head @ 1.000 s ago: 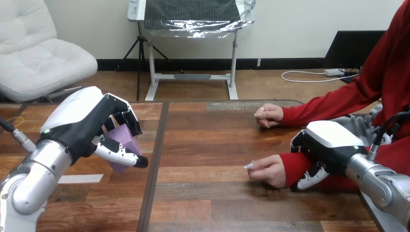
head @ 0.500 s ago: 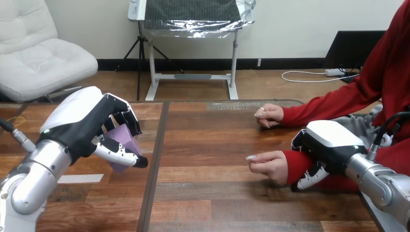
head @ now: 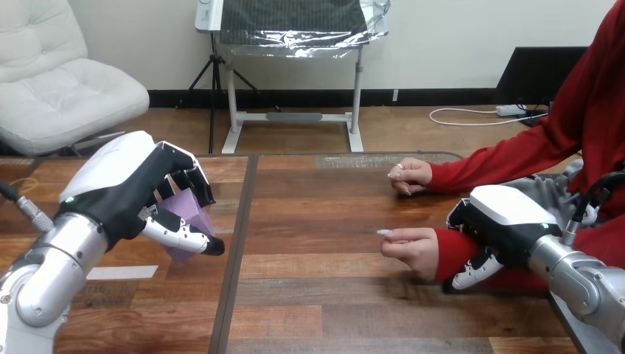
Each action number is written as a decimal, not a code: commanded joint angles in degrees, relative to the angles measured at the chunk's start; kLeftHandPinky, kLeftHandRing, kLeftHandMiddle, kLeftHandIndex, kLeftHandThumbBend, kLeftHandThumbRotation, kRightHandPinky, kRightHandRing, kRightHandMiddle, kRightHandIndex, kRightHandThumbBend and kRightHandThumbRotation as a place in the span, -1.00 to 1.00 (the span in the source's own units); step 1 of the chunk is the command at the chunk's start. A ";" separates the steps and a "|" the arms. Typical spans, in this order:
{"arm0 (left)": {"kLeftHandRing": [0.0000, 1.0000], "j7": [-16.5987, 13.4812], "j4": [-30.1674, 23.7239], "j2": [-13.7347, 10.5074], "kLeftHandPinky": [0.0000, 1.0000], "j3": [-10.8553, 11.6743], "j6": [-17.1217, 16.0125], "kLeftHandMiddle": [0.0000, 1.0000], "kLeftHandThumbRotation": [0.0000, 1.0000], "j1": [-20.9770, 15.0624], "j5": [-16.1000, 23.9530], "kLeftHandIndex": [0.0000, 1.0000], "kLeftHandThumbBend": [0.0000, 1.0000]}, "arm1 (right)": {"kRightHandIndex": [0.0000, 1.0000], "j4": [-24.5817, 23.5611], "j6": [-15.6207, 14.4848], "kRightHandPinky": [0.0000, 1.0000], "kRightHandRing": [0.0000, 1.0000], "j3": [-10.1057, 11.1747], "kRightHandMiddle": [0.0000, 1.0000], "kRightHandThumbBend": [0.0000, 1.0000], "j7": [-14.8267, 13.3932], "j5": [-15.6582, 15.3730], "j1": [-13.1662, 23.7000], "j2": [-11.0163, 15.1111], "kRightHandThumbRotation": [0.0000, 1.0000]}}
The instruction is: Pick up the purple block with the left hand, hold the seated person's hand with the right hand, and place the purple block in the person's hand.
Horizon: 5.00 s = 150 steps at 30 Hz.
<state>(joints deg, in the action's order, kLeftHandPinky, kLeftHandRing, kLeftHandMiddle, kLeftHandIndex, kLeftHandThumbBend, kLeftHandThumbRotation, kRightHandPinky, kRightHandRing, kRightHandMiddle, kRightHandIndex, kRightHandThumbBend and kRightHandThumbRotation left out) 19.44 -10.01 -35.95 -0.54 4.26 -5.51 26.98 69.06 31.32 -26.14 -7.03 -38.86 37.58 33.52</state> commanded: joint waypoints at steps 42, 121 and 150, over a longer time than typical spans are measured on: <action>-0.32 -2.39 1.68 1.07 -0.35 1.49 -3.38 -0.23 -1.00 -5.64 -2.36 -0.20 0.53 | -0.47 -6.72 2.47 -0.65 -0.58 6.62 -0.48 0.68 3.85 6.70 6.79 2.52 -0.56; -0.23 -24.25 37.32 25.26 -0.27 -4.40 -19.03 -0.15 -1.00 -23.38 -8.17 -0.16 0.47 | -0.36 -14.94 -1.00 -0.47 -0.42 7.84 -0.34 0.68 12.23 10.86 9.43 -6.66 -0.49; -0.32 -25.77 53.03 32.66 -0.40 -5.14 -24.28 -0.18 -1.00 -31.49 -11.73 -0.15 0.43 | -0.46 -17.50 -2.56 -0.65 -0.58 7.29 -0.48 0.69 11.70 10.40 8.97 -10.04 -0.49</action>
<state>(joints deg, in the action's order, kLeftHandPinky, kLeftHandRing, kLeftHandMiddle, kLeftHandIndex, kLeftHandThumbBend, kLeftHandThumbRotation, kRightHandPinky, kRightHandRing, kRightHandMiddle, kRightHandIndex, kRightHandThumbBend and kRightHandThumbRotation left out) -6.73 41.28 -4.84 -5.70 -17.32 -30.84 16.74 55.20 28.49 -19.90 5.37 -29.58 41.16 26.05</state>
